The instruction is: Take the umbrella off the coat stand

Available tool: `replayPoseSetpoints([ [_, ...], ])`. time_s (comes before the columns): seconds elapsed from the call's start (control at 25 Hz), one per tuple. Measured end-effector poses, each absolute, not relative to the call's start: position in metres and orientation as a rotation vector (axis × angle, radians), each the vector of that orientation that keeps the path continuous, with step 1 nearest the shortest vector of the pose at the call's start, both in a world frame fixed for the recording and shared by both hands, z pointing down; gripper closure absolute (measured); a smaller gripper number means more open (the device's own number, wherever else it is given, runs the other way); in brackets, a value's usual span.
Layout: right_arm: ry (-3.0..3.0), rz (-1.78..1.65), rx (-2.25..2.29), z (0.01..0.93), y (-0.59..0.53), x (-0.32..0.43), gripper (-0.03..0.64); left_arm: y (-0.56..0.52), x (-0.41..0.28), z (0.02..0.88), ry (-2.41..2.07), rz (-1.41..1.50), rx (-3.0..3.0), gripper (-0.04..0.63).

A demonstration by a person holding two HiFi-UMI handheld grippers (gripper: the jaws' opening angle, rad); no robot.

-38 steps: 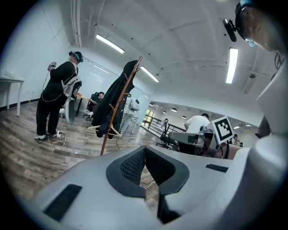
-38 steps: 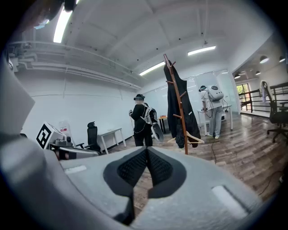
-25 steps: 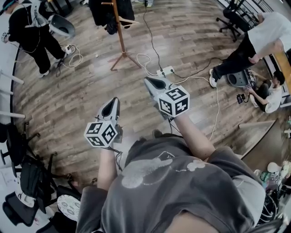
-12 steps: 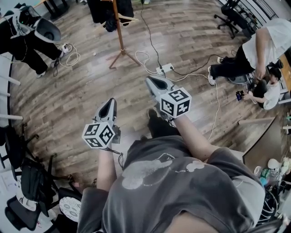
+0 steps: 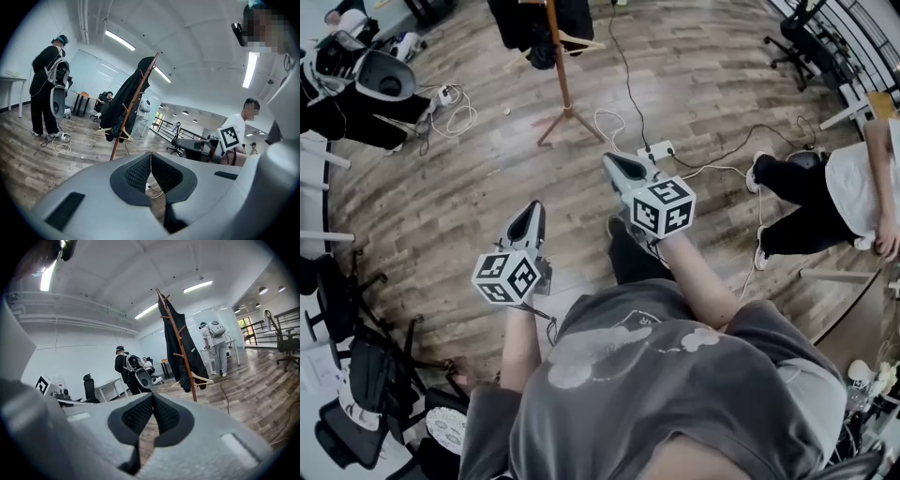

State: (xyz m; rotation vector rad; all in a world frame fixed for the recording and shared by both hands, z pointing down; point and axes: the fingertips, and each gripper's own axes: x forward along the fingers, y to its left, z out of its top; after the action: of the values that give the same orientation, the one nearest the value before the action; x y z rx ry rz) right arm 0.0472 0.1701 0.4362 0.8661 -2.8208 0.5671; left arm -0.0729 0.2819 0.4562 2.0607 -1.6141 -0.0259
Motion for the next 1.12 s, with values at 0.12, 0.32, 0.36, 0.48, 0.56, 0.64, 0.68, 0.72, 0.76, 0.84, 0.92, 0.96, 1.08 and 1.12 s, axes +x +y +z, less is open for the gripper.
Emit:
replayPoseSetpoints([
  [0.12, -2.836, 0.576, 0.848, 0.433, 0.122, 0.038, 0.618, 0.241, -0.078, 0.452, -1.632, -0.019, 2.058, 0.584],
  [0.32, -2.849, 0.593, 0.805, 0.428, 0.045, 0.026, 0.618, 0.174, -0.087, 0.447, -1.66, -0.016, 2.023, 0.584],
  [0.36, -2.851, 0.596, 0.8, 0.428, 0.03, 0.025, 0.618, 0.159, -0.089, 0.447, -1.667, -0.012, 2.017, 0.584],
  [0.48, -2.856, 0.615, 0.796, 0.43, -0.017, 0.028, 0.618, 0.115, -0.089, 0.445, -1.681, -0.019, 2.009, 0.584],
  [0.56, -2.859, 0.623, 0.788, 0.431, -0.045, 0.028, 0.618, 0.087, -0.089, 0.443, -1.688, -0.03, 2.009, 0.584],
  [0.64, -2.865, 0.624, 0.773, 0.431, -0.07, 0.026, 0.618, 0.061, -0.09, 0.444, -1.69, -0.031, 2.007, 0.584],
  [0.68, -2.867, 0.623, 0.764, 0.431, -0.081, 0.026, 0.618, 0.049, -0.091, 0.446, -1.69, -0.026, 2.006, 0.584],
  [0.72, -2.869, 0.622, 0.753, 0.432, -0.092, 0.026, 0.618, 0.036, -0.091, 0.447, -1.691, -0.017, 2.006, 0.584],
  [0.76, -2.871, 0.618, 0.744, 0.433, -0.102, 0.026, 0.618, 0.025, -0.091, 0.448, -1.694, -0.009, 2.007, 0.584],
  [0.84, -2.873, 0.611, 0.727, 0.434, -0.121, 0.027, 0.618, 0.005, -0.091, 0.448, -1.71, -0.005, 2.008, 0.584],
  [0.92, -2.878, 0.61, 0.72, 0.434, -0.138, 0.028, 0.618, -0.012, -0.091, 0.445, -1.729, -0.017, 2.008, 0.584],
  [0.96, -2.88, 0.614, 0.72, 0.434, -0.146, 0.027, 0.618, -0.02, -0.091, 0.444, -1.735, -0.023, 2.008, 0.584],
  [1.08, -2.88, 0.625, 0.716, 0.433, -0.162, 0.024, 0.618, -0.037, -0.094, 0.441, -1.741, -0.018, 2.006, 0.584],
  [1.12, -2.88, 0.627, 0.712, 0.434, -0.164, 0.023, 0.618, -0.041, -0.096, 0.441, -1.741, -0.01, 2.008, 0.584],
])
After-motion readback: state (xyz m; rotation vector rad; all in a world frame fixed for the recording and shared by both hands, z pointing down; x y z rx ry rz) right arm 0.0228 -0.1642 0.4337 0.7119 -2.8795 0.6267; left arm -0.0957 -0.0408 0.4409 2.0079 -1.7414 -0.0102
